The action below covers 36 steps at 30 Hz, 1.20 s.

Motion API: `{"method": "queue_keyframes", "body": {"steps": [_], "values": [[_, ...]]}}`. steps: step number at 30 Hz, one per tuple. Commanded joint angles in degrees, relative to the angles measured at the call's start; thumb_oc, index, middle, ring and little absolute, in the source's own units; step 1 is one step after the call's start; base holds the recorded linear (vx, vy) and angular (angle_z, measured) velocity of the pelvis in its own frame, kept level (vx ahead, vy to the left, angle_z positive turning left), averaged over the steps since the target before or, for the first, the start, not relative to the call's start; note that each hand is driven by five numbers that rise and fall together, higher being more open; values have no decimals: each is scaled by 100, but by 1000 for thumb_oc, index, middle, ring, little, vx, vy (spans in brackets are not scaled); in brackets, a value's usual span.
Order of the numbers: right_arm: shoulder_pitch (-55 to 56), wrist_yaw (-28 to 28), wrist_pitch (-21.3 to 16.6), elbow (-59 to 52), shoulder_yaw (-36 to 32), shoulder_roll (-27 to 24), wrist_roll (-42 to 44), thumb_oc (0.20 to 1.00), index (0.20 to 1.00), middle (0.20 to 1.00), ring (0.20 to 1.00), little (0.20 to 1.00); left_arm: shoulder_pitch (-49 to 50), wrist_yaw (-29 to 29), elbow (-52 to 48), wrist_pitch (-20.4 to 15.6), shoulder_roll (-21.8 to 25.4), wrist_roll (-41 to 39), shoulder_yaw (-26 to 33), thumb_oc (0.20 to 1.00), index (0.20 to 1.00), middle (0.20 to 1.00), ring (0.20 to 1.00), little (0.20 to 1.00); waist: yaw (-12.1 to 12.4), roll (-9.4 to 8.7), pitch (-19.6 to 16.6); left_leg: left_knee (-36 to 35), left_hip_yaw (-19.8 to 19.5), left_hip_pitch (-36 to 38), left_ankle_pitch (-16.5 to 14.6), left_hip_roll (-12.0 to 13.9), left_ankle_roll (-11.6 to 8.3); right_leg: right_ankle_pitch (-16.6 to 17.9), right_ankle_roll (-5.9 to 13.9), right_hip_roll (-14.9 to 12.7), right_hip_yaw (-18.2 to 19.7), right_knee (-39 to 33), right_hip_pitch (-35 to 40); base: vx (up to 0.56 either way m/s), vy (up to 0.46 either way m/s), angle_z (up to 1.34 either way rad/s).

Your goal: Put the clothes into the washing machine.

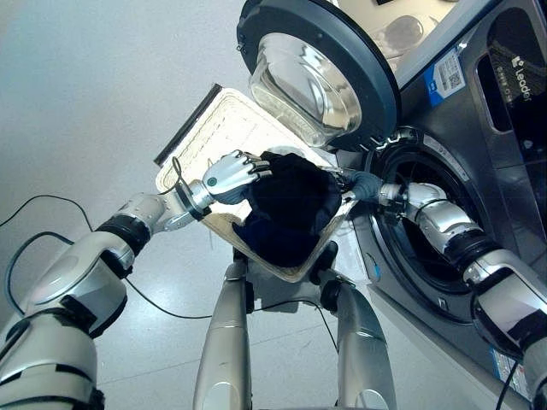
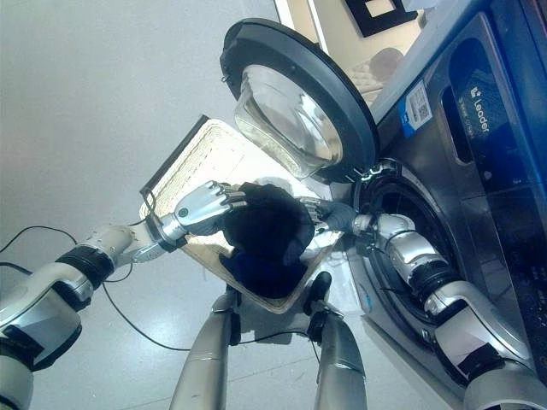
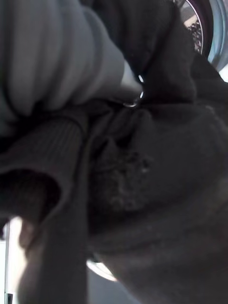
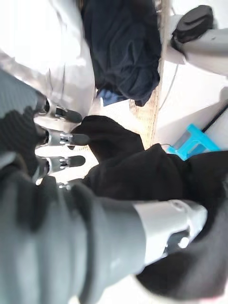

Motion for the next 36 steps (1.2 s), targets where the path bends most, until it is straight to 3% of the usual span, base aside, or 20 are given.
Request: {"method": "queue_keyframes", "body": {"steps": [1,6,12,27,28,30,31,36], "values": [[34,487,2,-87,-326,-240,435,1000,1000,1000,1000,1000,25,439,-205,-162,-86,-191,209,200,200,200,200,200,0,122,-149,11,479,72,-334,-149,-78,6,650,65,-170,143,34,0,0,0],[-47,1122,248,-13,-283,-6,734,1000,1000,1000,1000,1000,-91,629,-98,-153,-205,-175,171,200,200,200,200,200,12,149,-149,-13,459,35,-330,-163,-71,7,648,59,-171,124,-11,0,0,0],[-131,1344,482,26,-297,367,908,1000,1000,1000,1000,1000,-236,664,-61,-173,-395,-198,129,200,200,200,200,200,12,206,-149,-31,446,26,-337,-207,-73,-3,652,67,-142,81,-21,-3,4,-1],[-322,1117,467,414,-227,729,337,1000,1000,1000,1000,1000,-446,638,-14,-226,-644,-334,125,200,200,200,200,200,25,233,-149,-66,408,-33,-321,-258,-72,56,673,81,-132,-15,-63,0,0,0],[-459,151,6,881,-38,785,-366,1000,1000,1000,1000,1000,-497,676,36,-270,-765,-316,136,200,200,200,200,200,32,239,-149,-100,413,-45,-284,-255,-77,100,662,100,-129,-79,-70,0,0,0],[-459,151,6,881,-38,785,-366,1000,1000,1000,1000,1000,-497,676,36,-270,-765,-316,136,200,200,200,200,200,32,239,-149,-100,413,-45,-284,-255,-77,100,662,100,-129,-79,-70,0,0,0],[-578,-506,-190,1133,-34,867,-589,1000,1000,1000,1000,1000,-557,675,107,-279,-884,-349,126,200,200,200,200,200,20,270,-149,-125,400,-45,-265,-279,-69,116,653,130,-95,-99,-89,0,0,0],[-726,-1076,-35,1307,-58,1268,-803,1000,1000,1000,1000,1000,-632,738,209,-256,-1214,-348,182,200,200,200,200,200,12,347,-149,-157,384,-60,-226,-350,-52,142,644,167,-62,-153,-102,0,0,0]]}}
